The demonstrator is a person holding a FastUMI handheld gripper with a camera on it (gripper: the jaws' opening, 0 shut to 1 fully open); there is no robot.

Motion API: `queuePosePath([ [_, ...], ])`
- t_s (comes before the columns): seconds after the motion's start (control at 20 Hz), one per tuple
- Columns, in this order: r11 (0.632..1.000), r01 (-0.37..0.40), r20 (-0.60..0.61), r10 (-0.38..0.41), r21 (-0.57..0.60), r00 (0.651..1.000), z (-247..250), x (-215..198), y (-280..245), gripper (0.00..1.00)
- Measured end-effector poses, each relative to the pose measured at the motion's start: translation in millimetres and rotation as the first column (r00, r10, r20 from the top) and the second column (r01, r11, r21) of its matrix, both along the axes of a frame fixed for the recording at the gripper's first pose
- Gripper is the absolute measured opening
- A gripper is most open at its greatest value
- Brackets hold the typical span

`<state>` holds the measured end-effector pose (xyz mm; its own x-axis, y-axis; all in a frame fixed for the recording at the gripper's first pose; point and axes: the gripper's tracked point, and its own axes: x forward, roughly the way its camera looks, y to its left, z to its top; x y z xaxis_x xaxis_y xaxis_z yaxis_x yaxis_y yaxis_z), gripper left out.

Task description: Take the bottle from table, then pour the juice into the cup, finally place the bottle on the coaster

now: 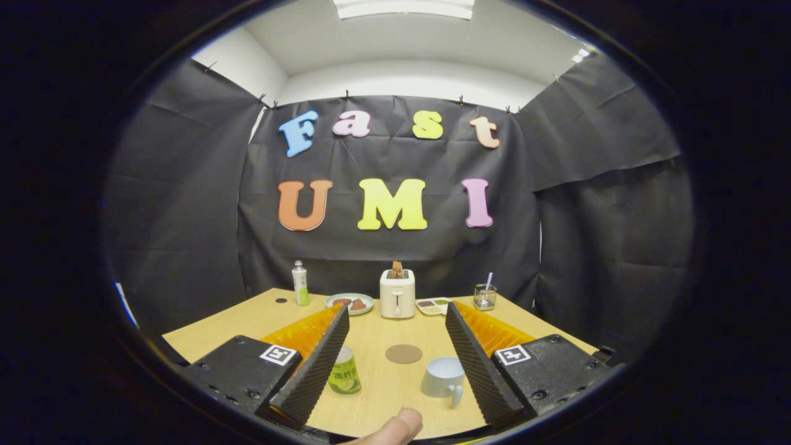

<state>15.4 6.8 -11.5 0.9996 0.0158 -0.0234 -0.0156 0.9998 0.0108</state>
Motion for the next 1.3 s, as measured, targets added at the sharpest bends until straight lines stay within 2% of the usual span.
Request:
queuePosePath([
  [0.4, 1.000, -0.016, 0.001, 0.016, -0.016, 1.000, -3, 2, 17, 1.00],
  [0.7, 0.999, -0.042, -0.014, 0.041, -0.019, 0.999, -20, 15, 53, 1.00],
  [0.9, 0.999, 0.016, -0.014, -0.017, -0.031, 1.000, -34, 27, 71, 1.00],
  [1.1, 0.998, 0.004, -0.025, -0.006, -0.070, 1.000, -55, 40, 98, 1.00],
  [1.3, 0.998, 0.013, -0.052, -0.016, -0.056, 0.999, -88, 56, 107, 1.00],
])
